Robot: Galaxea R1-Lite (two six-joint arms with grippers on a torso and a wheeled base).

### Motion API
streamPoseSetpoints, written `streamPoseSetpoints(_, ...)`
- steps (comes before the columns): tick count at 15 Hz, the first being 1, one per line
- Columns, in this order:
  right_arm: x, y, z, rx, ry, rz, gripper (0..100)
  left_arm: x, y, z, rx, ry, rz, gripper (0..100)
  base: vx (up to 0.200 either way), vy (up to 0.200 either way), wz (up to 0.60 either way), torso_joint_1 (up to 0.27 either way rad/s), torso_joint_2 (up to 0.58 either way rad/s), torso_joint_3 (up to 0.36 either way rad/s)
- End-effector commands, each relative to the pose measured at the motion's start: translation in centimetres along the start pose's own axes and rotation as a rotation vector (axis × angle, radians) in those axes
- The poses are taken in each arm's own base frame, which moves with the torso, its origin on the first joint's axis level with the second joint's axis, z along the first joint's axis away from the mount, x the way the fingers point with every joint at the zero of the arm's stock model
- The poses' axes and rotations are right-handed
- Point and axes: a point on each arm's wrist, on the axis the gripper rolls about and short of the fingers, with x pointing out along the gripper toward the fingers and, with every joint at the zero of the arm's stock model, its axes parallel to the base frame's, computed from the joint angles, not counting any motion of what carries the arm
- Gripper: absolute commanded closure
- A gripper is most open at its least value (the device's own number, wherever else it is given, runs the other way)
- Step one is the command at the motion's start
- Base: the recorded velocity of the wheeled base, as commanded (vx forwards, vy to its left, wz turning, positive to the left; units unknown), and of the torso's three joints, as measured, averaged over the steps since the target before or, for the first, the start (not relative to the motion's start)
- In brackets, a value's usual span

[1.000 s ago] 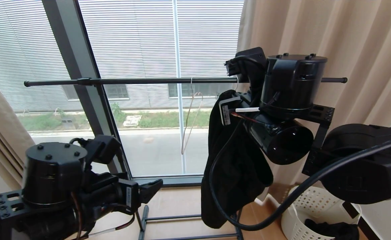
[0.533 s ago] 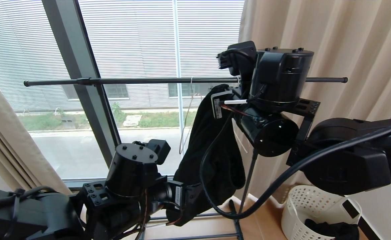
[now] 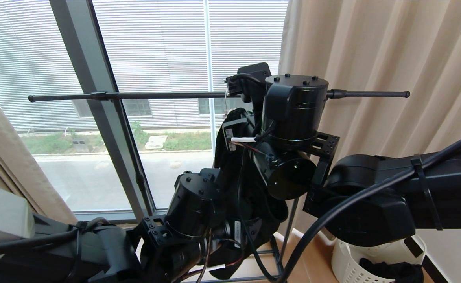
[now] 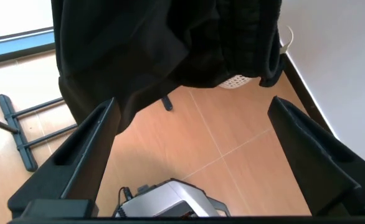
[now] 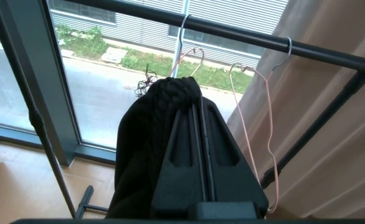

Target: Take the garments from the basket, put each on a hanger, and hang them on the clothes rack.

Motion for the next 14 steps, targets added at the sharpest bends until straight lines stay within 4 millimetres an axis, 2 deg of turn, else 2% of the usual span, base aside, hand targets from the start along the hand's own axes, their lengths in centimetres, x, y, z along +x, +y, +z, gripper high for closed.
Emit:
streamPoseSetpoints(1, 0.0, 0.1, 0.0, -0.001, 0.001, -0.006, 100, 0.9, -0.1, -0.1, -0.003, -0.004, 0.034, 0, 0.000, 0.000, 0.00, 0.000, 0.00, 0.000)
streamPoseSetpoints(4, 0.0, -0.1, 0.2, 0.006, -0.003, -0.025, 100, 0.5, -0.3, -0.1, 0.001, -0.015, 0.037, 0, 0.000, 0.000, 0.00, 0.000, 0.00, 0.000)
streamPoseSetpoints(8, 0.8, -0.4, 0.4, 0.015, -0.009, -0.050, 100, -1.1, -0.8, 0.4, 0.005, -0.055, 0.032, 0, 0.000, 0.000, 0.00, 0.000, 0.00, 0.000)
streamPoseSetpoints(14, 0.7, -0.1, 0.4, 0.031, -0.010, -0.061, 100, 1.5, -2.2, 1.5, 0.005, -0.083, 0.024, 0, 0.000, 0.000, 0.00, 0.000, 0.00, 0.000)
